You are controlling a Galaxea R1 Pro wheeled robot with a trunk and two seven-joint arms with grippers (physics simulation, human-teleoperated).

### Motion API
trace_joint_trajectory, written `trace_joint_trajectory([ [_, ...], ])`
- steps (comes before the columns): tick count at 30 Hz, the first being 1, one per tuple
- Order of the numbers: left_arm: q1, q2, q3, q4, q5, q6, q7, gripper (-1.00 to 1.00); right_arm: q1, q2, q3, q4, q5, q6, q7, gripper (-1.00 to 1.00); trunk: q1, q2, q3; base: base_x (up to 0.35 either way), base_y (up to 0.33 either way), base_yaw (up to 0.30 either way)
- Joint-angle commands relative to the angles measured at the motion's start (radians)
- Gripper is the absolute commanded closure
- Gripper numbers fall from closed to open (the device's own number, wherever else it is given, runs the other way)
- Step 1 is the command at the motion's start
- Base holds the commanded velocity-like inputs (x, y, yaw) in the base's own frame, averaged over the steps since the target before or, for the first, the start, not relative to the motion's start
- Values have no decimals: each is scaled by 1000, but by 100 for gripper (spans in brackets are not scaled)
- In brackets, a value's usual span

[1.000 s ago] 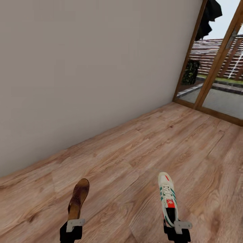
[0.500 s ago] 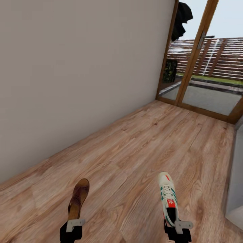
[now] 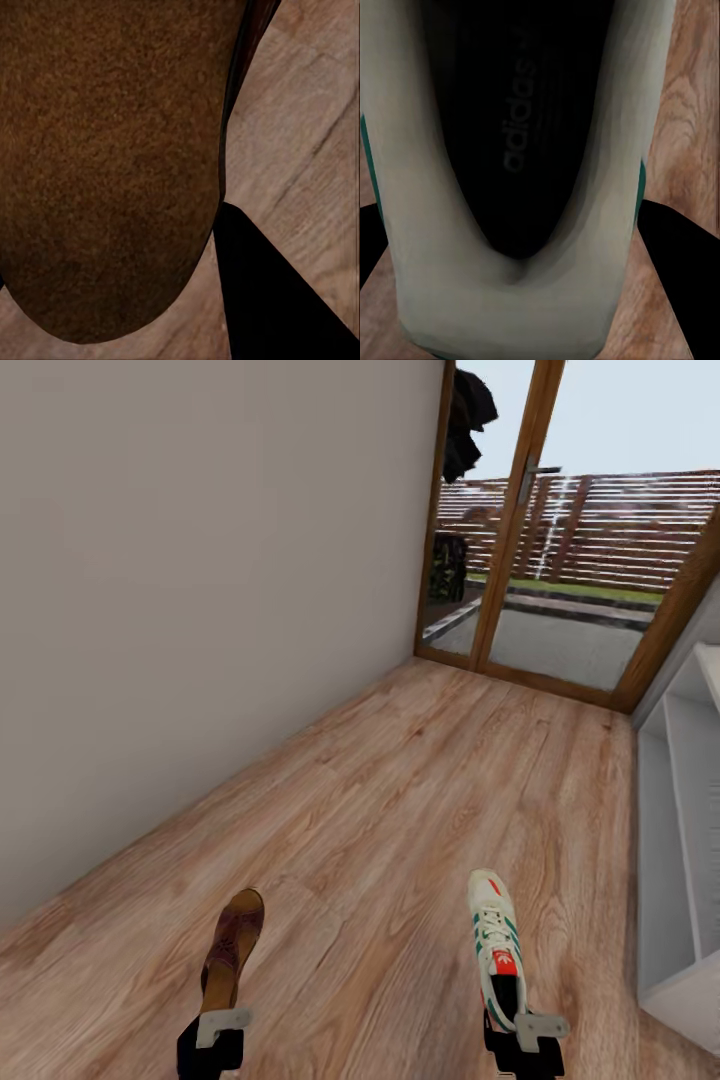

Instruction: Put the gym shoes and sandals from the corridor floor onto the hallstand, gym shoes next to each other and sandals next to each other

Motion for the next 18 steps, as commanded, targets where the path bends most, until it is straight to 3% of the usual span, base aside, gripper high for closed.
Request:
trace_joint_trajectory([
  [1,0,1,-9,0,2,-2,8,100,-1,1,7,1,1,0,-10,100,0,0,-1,336,0,-300],
  [5,0,1,-9,0,2,-2,8,100,-1,3,7,4,-22,0,-10,100,0,0,-1,336,0,-300],
  [18,0,1,-9,0,2,-2,8,100,-1,3,7,4,-27,0,-10,100,0,0,-1,335,21,-300],
])
